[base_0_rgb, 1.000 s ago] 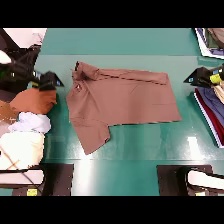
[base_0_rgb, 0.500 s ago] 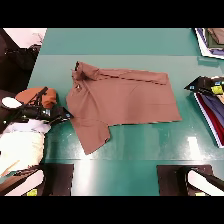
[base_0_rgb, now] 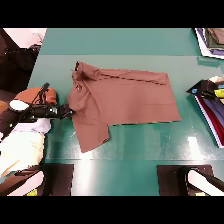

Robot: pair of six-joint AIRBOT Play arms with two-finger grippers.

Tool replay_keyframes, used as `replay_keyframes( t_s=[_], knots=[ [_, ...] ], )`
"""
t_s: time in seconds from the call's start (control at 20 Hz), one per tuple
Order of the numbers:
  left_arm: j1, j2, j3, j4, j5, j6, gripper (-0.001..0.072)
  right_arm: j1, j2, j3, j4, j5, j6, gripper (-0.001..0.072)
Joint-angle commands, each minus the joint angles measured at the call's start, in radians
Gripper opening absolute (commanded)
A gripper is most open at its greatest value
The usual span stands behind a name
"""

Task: Fold the shirts.

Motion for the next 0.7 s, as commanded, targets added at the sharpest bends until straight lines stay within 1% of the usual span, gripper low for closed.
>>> replay_keyframes(
  t_s=[0.0, 0.15, 0.3, 0.45, 0.5, 0.65],
  knots=[
    [-0.008, 0.001, 0.082, 0.021, -0.033, 0.006, 0.0030, -0.132, 0.001, -0.080, 0.000, 0.097, -0.023, 0.0507],
    [-0.008, 0.001, 0.127, 0.026, -0.055, 0.006, 0.0031, -0.280, -0.021, -0.243, 0.003, 0.040, -0.040, 0.0506],
    [-0.008, 0.001, 0.126, 0.032, -0.054, 0.006, 0.0031, -0.341, -0.092, -0.356, 0.014, -0.014, -0.081, 0.0506],
    [-0.008, 0.001, 0.126, 0.032, -0.054, 0.006, 0.0031, -0.328, -0.168, -0.401, 0.089, -0.080, -0.101, 0.0501],
    [-0.008, 0.001, 0.126, 0.032, -0.055, 0.006, 0.0031, -0.313, -0.188, -0.401, 0.109, -0.103, -0.101, 0.0472],
    [-0.008, 0.001, 0.126, 0.031, -0.055, 0.006, 0.0031, -0.237, -0.225, -0.399, 0.139, -0.185, -0.100, 0.0453]
  ],
)
